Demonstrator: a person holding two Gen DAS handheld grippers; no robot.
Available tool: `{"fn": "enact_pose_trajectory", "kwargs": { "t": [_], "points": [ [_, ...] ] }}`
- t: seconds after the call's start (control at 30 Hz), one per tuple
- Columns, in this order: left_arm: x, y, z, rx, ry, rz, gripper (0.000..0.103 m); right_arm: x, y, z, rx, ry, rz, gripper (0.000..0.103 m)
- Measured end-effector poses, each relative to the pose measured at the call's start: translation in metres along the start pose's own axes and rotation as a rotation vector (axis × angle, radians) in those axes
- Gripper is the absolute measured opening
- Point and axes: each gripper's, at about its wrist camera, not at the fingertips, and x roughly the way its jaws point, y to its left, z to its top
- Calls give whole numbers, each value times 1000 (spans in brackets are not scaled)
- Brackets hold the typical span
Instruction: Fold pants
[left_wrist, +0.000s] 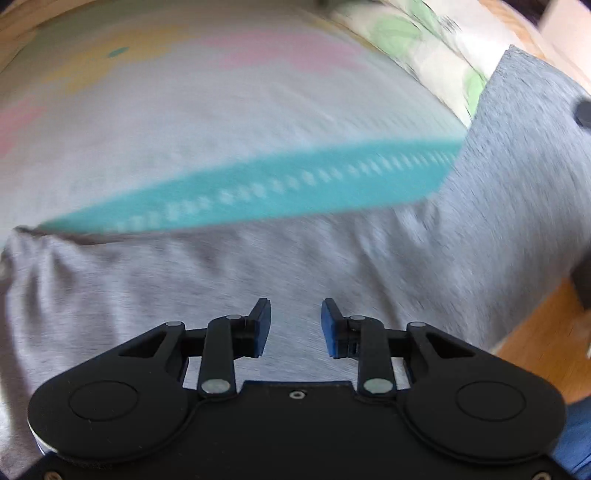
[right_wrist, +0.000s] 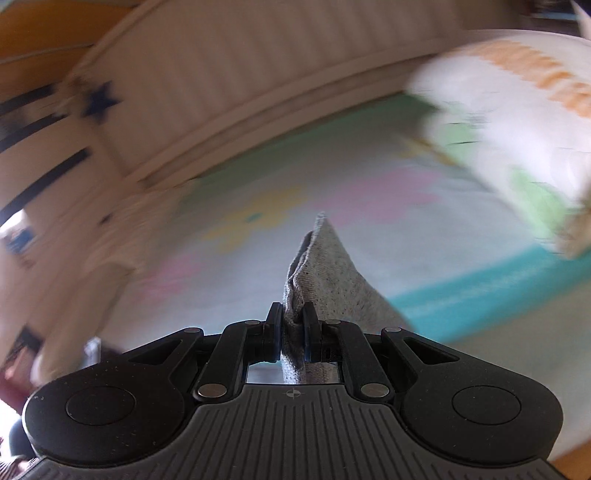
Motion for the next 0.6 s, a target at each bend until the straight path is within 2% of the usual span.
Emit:
{"fn": "enact_pose_trajectory", "kwargs": {
  "t": [0.13,0.27,0.47,0.6],
  "points": [
    [-24,43,4,-88,-30,-19,38,38,50,-19,-47,63,99,11],
    [-35,85,3,-202,-71,-35,38,80,82,-47,-69,142,138,11],
    [-29,148,-19,-373,-62,-35,38,130,112,-87,-145,243,116,11],
    [-21,172,-29,-429,-43,4,38,150,132,-110,-254,285,93,12]
  ]
}}
